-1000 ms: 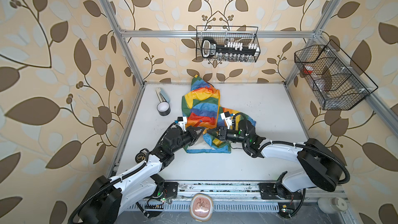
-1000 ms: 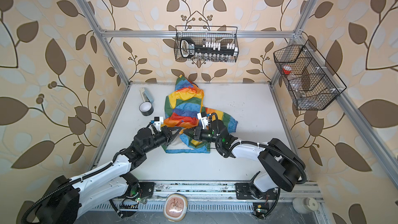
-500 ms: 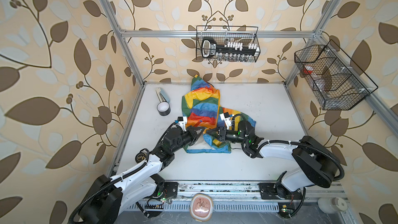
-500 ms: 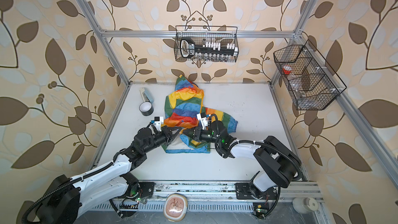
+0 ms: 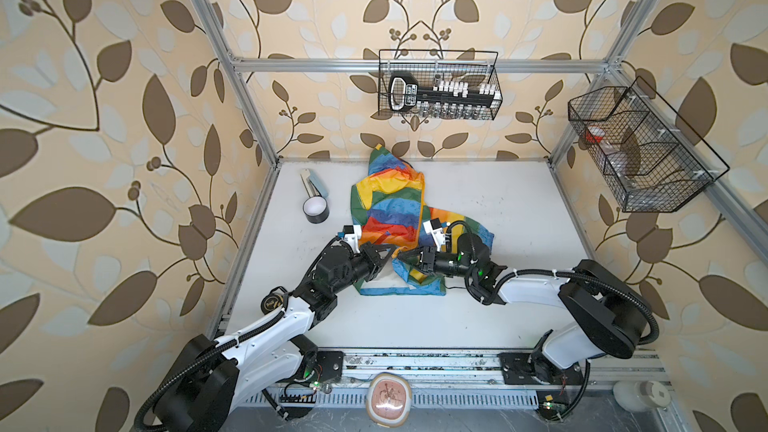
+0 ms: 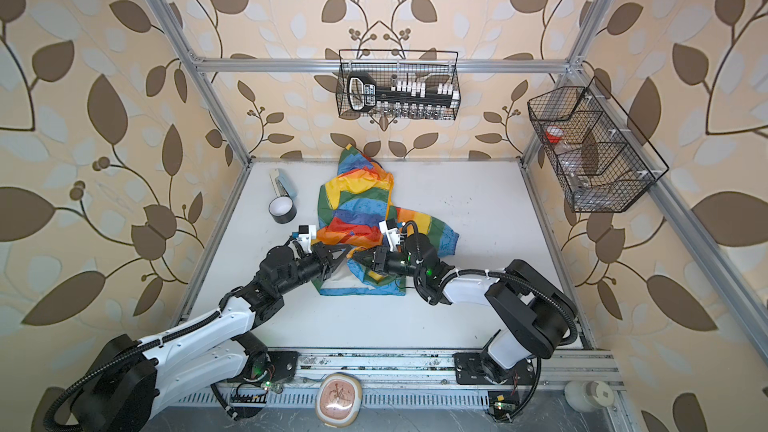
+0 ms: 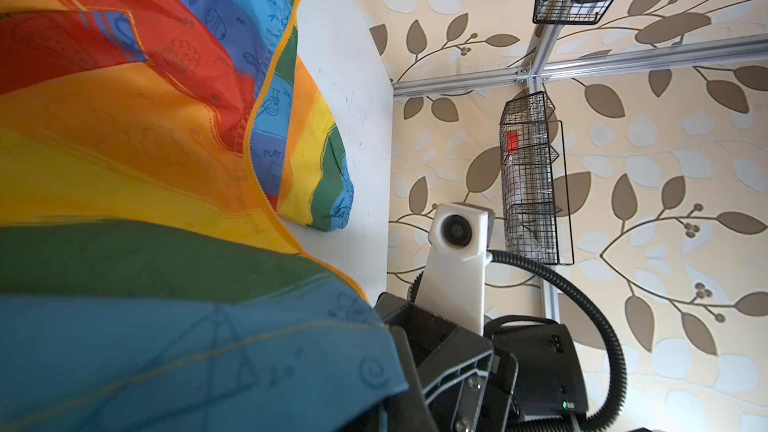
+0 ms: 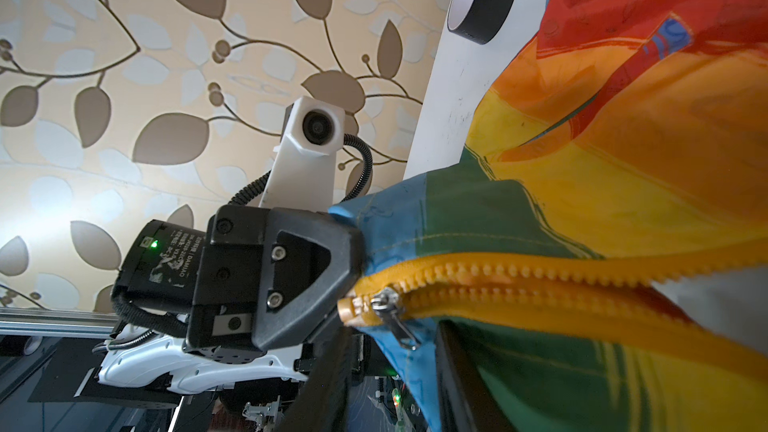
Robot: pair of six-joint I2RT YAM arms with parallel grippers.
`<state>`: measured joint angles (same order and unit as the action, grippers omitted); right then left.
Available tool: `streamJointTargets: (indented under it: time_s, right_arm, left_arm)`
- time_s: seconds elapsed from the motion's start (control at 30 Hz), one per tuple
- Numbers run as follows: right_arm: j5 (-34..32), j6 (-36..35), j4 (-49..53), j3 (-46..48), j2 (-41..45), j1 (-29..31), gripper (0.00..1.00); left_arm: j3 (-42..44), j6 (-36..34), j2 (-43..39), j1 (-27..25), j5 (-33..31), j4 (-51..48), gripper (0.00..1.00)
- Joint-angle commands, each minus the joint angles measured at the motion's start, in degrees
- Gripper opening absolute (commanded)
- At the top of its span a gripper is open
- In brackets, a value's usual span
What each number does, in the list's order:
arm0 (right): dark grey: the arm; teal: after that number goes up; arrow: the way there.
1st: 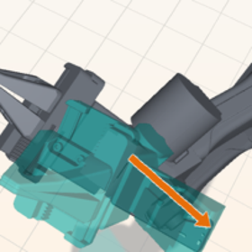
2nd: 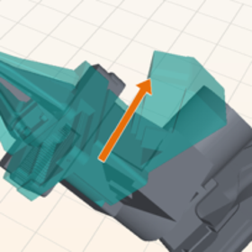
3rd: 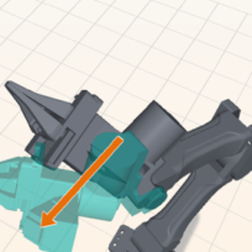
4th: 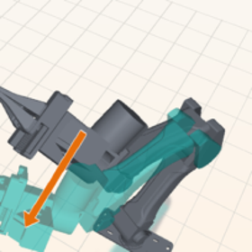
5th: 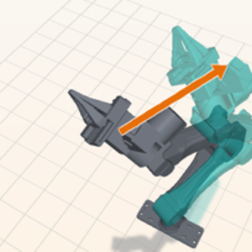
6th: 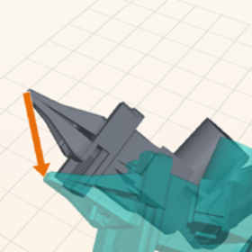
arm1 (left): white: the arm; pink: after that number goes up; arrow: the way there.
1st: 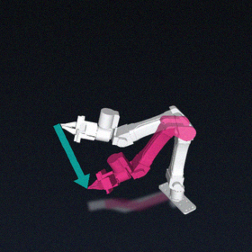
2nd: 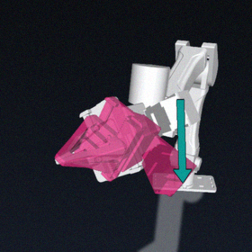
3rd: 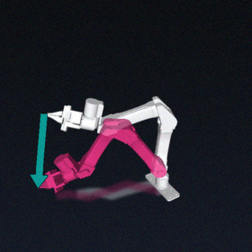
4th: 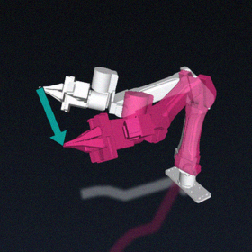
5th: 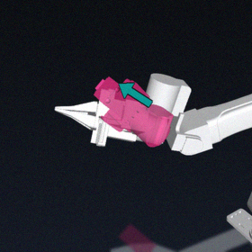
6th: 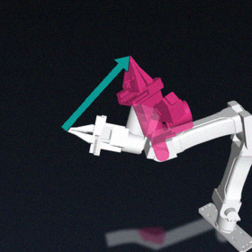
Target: Zip up the jacket
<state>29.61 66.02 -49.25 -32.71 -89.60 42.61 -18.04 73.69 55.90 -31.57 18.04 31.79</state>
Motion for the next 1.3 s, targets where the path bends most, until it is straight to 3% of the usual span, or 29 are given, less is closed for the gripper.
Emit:
streamJointTargets:
  time_s: [0.0,0.27,0.43,0.83,1.27]
  right_arm:
    - [1.07,0.68,-2.05,-1.74,-1.34,0.71,0.34]
    - [1.6,1.24,-3.13,-2.99,-2.42,0.56,0.29]
    - [1.94,1.64,-3.78,-2.57,-2.18,-0.32,0.2]
    - [1.6,2.23,-5.22,0.44,-0.66,-1.03,0.09]
    - [1.86,2.59,-5.8,2.04,0.83,-1.87,0.04]
  left_arm:
    - [-1.91,0.29,-0.05,-0.41,1.82,4.21,0.0]
    - [-1.42,0.64,-0.09,-0.51,1.83,4.62,0.0]
    - [-1.18,0.75,-0.5,-0.5,1.61,4.47,0.0]
    - [-1.03,0.72,-1.01,-0.49,1.51,4.09,0.0]
    - [-0.74,0.66,-1.49,-0.51,1.37,3.67,0.0]
